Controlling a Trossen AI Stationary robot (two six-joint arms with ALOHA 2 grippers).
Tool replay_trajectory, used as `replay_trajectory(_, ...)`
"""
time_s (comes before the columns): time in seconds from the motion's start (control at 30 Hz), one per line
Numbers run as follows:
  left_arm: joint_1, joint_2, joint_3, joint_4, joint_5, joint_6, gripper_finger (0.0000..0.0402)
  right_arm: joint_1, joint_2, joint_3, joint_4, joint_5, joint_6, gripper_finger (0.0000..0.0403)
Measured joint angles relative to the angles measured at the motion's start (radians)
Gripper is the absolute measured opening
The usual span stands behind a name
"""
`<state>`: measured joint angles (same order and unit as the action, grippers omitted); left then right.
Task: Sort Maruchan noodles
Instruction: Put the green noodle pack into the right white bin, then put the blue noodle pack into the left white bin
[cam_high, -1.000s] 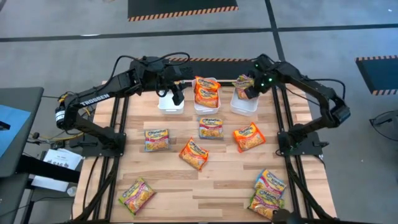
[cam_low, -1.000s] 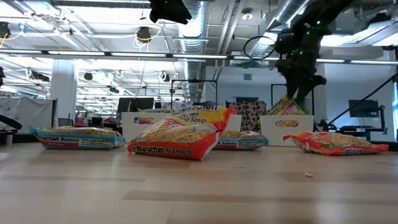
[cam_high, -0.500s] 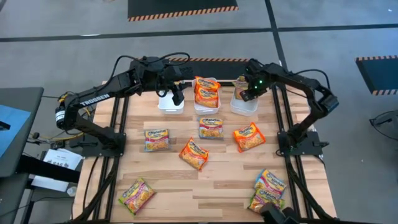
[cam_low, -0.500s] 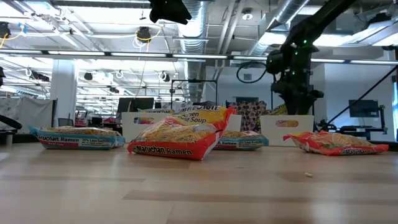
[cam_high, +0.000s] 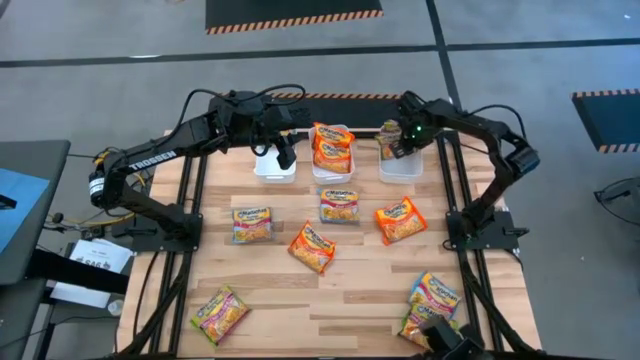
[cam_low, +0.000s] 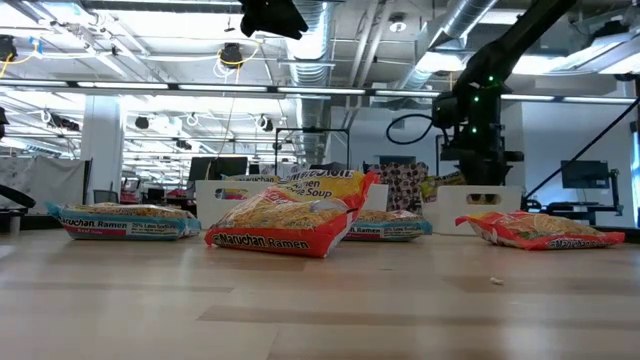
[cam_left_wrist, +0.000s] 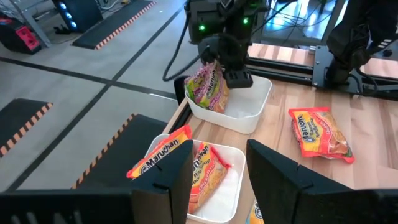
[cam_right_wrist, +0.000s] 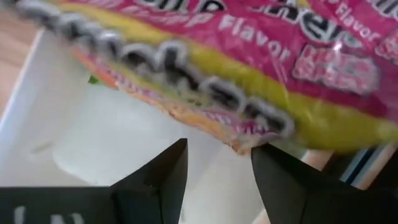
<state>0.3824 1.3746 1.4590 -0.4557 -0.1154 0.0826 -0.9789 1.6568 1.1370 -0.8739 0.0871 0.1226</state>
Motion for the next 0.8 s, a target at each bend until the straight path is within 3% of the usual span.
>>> replay_trajectory(0.4,0.000,0.000,0.000,-0.005,0.000,-0.014,0.0137,0.056,-0.171,0.000,-0.095,-0.029,0.009,0.0194)
replay_trajectory(0.8,0.000,-0.043,0.000,-0.167,0.074,-0.064,0.0137,0.205,-0.383,0.001,-0.093,-0.385,0.117,0.0194)
